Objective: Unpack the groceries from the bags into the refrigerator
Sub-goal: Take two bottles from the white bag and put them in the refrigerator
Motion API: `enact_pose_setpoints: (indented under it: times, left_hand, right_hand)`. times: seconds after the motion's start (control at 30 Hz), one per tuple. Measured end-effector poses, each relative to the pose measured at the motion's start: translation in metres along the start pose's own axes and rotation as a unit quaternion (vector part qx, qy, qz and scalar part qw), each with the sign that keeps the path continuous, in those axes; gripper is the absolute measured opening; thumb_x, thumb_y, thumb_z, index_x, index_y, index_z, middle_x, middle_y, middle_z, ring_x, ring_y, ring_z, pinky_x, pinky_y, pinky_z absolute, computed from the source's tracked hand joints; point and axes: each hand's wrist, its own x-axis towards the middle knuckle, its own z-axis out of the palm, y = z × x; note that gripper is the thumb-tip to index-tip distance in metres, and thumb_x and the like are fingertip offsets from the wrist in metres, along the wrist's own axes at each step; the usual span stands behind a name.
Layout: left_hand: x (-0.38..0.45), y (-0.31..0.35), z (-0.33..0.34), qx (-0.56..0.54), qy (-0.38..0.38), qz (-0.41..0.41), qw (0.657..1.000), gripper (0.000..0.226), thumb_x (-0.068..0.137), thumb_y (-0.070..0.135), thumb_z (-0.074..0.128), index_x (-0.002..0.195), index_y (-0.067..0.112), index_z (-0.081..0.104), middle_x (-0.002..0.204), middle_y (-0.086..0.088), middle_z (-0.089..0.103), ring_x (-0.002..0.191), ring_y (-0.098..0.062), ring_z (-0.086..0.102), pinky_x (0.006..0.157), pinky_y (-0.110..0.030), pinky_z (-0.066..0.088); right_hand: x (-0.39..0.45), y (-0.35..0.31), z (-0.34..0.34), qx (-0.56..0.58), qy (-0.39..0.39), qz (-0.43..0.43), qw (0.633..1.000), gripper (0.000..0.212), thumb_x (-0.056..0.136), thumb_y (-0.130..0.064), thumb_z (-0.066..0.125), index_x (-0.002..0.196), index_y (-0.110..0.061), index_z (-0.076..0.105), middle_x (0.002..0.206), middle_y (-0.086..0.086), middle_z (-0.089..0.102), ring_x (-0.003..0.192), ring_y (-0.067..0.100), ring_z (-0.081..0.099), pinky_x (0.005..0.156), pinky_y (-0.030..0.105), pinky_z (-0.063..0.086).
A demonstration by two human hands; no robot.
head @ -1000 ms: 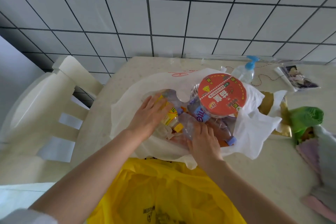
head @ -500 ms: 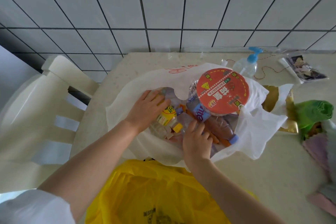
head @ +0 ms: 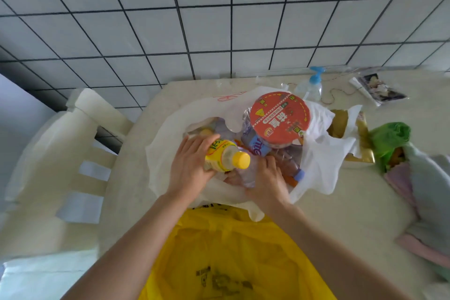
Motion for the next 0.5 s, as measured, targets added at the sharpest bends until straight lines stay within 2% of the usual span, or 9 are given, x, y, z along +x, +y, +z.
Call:
enact_pose_setpoints:
  times: [0.1, 0.2, 0.23, 0.3, 0.4, 0.5]
  left_hand:
    - [-0.019, 0.040, -0.027, -0.100, 0.075, -0.116, 0.985, 0.074, 0.058, 0.031, 0.088, 0.123, 0.012, 0.059, 0.112, -0.004, 0.068, 0.099, -0.023, 0.061, 0.094, -0.032, 0.043]
    - [-0.045, 0.074, -0.061, -0.233, 0.122, -0.228, 0.937, 0.070, 0.058, 0.048, 0.084, 0.117, 0.020, 0.059, 0.102, 0.009, 0.069, 0.090, -0.006, 0.063, 0.080, -0.018, 0.048]
    - [-0.053, 0.081, -0.072, -0.271, 0.127, -0.252, 0.920, 0.067, 0.057, 0.050, 0.083, 0.114, 0.023, 0.060, 0.098, 0.011, 0.069, 0.088, -0.004, 0.064, 0.078, -0.019, 0.049]
    - [-0.071, 0.089, -0.088, -0.336, 0.133, -0.286, 0.887, 0.056, 0.057, 0.043, 0.085, 0.105, 0.025, 0.063, 0.091, 0.010, 0.072, 0.085, -0.008, 0.068, 0.074, -0.025, 0.053]
    - [-0.099, 0.102, -0.108, -0.417, 0.132, -0.332, 0.835, 0.044, 0.062, 0.018, 0.090, 0.099, 0.023, 0.066, 0.087, 0.010, 0.074, 0.079, -0.007, 0.071, 0.068, -0.021, 0.054]
    - [-0.132, 0.110, -0.120, -0.464, 0.112, -0.361, 0.801, 0.048, 0.057, 0.031, 0.087, 0.100, 0.018, 0.070, 0.090, 0.000, 0.076, 0.084, -0.016, 0.072, 0.072, -0.030, 0.057]
  right_hand:
    - [-0.027, -0.001, -0.023, 0.084, 0.067, -0.038, 0.993, 0.082, 0.065, -0.037, 0.082, 0.132, -0.010, 0.043, 0.123, 0.008, 0.046, 0.112, 0.030, 0.049, 0.089, 0.040, 0.047]
    - [-0.055, -0.005, -0.044, 0.150, 0.101, -0.054, 0.982, 0.084, 0.063, -0.032, 0.086, 0.133, -0.009, 0.046, 0.123, 0.007, 0.049, 0.112, 0.025, 0.048, 0.088, 0.031, 0.042]
    - [-0.065, -0.006, -0.050, 0.183, 0.105, -0.053, 0.976, 0.084, 0.062, -0.031, 0.087, 0.133, -0.011, 0.047, 0.123, 0.006, 0.052, 0.111, 0.024, 0.050, 0.088, 0.032, 0.044]
    - [-0.089, -0.009, -0.061, 0.255, 0.115, -0.042, 0.959, 0.075, 0.060, -0.032, 0.088, 0.125, -0.018, 0.052, 0.113, 0.001, 0.061, 0.102, 0.019, 0.058, 0.082, 0.034, 0.052]
    - [-0.132, -0.018, -0.073, 0.370, 0.087, -0.007, 0.925, 0.060, 0.060, -0.021, 0.089, 0.112, -0.021, 0.059, 0.097, -0.006, 0.069, 0.089, 0.010, 0.066, 0.069, 0.026, 0.055]
    - [-0.177, -0.021, -0.072, 0.466, 0.050, 0.027, 0.883, 0.061, 0.049, -0.028, 0.091, 0.102, -0.016, 0.063, 0.091, 0.004, 0.072, 0.086, 0.021, 0.071, 0.071, 0.039, 0.059]
